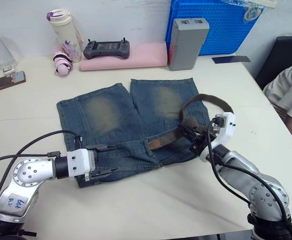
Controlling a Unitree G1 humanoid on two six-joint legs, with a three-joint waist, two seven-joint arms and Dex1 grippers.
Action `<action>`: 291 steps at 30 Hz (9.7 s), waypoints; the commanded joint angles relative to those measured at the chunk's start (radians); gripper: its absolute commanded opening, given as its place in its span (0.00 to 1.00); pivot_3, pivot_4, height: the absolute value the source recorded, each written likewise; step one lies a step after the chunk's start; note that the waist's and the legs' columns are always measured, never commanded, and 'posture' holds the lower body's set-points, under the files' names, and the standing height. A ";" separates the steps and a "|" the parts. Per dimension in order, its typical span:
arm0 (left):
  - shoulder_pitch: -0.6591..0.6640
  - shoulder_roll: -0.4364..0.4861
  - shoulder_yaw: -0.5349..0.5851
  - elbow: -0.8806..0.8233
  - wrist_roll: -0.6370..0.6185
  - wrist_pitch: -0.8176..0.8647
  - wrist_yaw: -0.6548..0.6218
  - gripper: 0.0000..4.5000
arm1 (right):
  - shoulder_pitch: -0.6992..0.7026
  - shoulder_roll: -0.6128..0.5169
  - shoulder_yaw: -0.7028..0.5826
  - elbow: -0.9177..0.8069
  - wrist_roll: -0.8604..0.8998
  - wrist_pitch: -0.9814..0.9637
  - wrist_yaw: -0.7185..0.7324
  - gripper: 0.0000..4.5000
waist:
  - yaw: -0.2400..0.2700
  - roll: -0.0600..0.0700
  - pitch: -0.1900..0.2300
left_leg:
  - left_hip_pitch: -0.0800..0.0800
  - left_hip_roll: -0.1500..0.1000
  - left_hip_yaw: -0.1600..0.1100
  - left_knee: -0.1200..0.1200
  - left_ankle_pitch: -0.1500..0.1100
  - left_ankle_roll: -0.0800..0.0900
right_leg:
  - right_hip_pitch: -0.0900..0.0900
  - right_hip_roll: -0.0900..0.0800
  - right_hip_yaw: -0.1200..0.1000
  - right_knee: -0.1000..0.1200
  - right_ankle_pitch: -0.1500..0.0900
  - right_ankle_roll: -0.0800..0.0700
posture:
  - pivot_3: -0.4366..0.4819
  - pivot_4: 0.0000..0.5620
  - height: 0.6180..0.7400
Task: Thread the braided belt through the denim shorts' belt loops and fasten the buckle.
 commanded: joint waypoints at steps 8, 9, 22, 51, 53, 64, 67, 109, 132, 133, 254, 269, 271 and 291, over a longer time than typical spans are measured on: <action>-0.018 -0.008 0.026 -0.012 0.005 -0.023 -0.005 0.71 | -0.037 0.043 0.115 -0.053 -0.010 0.038 -0.031 0.00 | -0.001 0.000 0.000 | 0.000 0.000 0.000 0.000 0.000 0.000 | 0.000 0.000 0.000 0.000 0.000 0.000 | 0.48 0.27 0.90; -0.021 -0.009 0.024 -0.012 0.006 -0.026 -0.004 0.71 | -0.041 0.049 0.129 -0.037 -0.022 0.046 -0.029 0.00 | -0.001 0.000 0.000 | 0.000 0.000 0.000 0.000 0.000 0.000 | 0.000 0.000 0.000 0.000 0.000 0.000 | 0.48 0.27 0.90; -0.026 -0.022 0.017 -0.004 0.053 -0.068 -0.004 0.71 | -0.062 0.170 0.085 0.096 -0.112 0.015 0.051 0.00 | -0.002 0.000 0.000 | 0.000 0.000 0.000 0.000 0.000 0.000 | 0.000 0.000 0.000 0.000 0.000 0.000 | 0.48 0.27 0.90; -0.063 -0.044 0.008 -0.018 0.041 -0.040 0.000 0.71 | 0.019 0.210 0.123 0.096 0.250 0.019 -0.041 0.00 | -0.004 0.000 0.000 | 0.000 0.000 0.000 -0.001 0.000 0.000 | -0.001 0.000 0.000 0.000 0.000 0.000 | 0.48 0.27 0.90; -0.067 -0.048 0.007 -0.015 0.047 -0.049 -0.005 0.71 | 0.003 0.193 0.141 0.137 0.267 0.051 -0.055 0.00 | -0.004 0.000 0.000 | 0.000 0.000 0.000 -0.001 0.000 0.000 | -0.001 0.000 0.001 0.000 0.000 0.000 | 0.48 0.27 0.90; -0.041 -0.022 0.040 0.154 0.225 -0.572 -0.014 0.97 | -0.080 0.185 0.152 0.244 0.240 0.104 -0.030 0.00 | -0.003 0.001 0.000 | 0.000 0.000 0.000 -0.001 0.000 0.000 | -0.001 0.000 0.000 0.000 0.000 -0.001 | 0.48 0.27 0.90; -0.075 -0.040 0.039 0.221 0.315 -0.715 0.048 0.99 | -0.078 0.189 0.147 0.246 0.238 0.104 -0.026 0.00 | -0.002 0.001 0.000 | 0.000 0.000 0.000 -0.001 0.000 0.001 | -0.001 0.000 0.000 0.000 0.000 -0.001 | 0.48 0.27 0.90; -0.163 -0.047 -0.106 0.291 0.488 -0.837 0.272 0.00 | 0.015 -0.294 -0.028 -0.070 -0.014 0.139 0.451 0.99 | 0.000 0.002 0.001 | -0.001 0.000 0.000 -0.001 -0.001 0.001 | -0.001 -0.001 -0.001 -0.002 0.000 0.000 | 0.48 0.27 0.90; -0.158 -0.010 -0.095 0.257 0.470 -0.805 0.291 0.00 | -0.007 -0.351 0.527 0.150 -1.389 -0.139 0.717 0.01 | 0.004 -0.003 -0.002 | 0.006 0.000 0.000 0.001 0.001 -0.002 | 0.003 -0.002 -0.001 -0.001 0.000 -0.001 | 0.48 0.27 0.90; -0.155 -0.008 -0.094 0.254 0.470 -0.805 0.292 0.00 | -0.004 -0.355 0.502 0.157 -1.391 -0.129 0.720 0.00 | 0.007 -0.003 -0.002 | 0.006 0.000 0.000 0.001 0.001 -0.002 | 0.003 -0.002 -0.001 -0.001 0.000 -0.001 | 0.48 0.27 0.90; 0.048 -0.044 0.003 0.066 0.240 -0.404 0.106 0.65 | -0.023 0.217 0.170 0.281 0.037 0.026 0.106 0.00 | 0.015 0.000 0.000 | 0.000 -0.001 0.003 -0.001 0.001 0.002 | 0.001 -0.008 -0.008 -0.002 0.001 0.000 | 0.48 0.27 0.90; -0.070 -0.089 -0.076 0.299 0.474 -0.755 0.234 0.65 | -0.028 0.282 0.142 0.303 -0.021 0.112 0.104 0.00 | -0.002 0.000 -0.001 | 0.000 -0.001 0.003 -0.002 0.001 0.002 | 0.001 -0.008 -0.009 0.001 0.001 0.000 | 0.48 0.27 0.90; -0.088 -0.097 -0.090 0.321 0.491 -0.763 0.250 0.65 | -0.026 0.287 0.139 0.300 -0.023 0.117 0.102 0.00 | -0.002 -0.001 -0.001 | 0.000 -0.001 0.003 -0.002 0.001 0.002 | 0.001 -0.008 -0.009 0.001 0.001 0.000 | 0.48 0.27 0.90; -0.111 -0.091 -0.123 0.366 0.572 -0.777 0.342 0.00 | -0.031 0.284 0.102 0.271 -0.044 0.155 0.119 0.19 | -0.002 -0.001 -0.001 | 0.000 -0.001 0.003 -0.002 0.001 0.002 | 0.001 -0.008 -0.009 0.001 0.001 0.000 | 0.48 0.27 0.90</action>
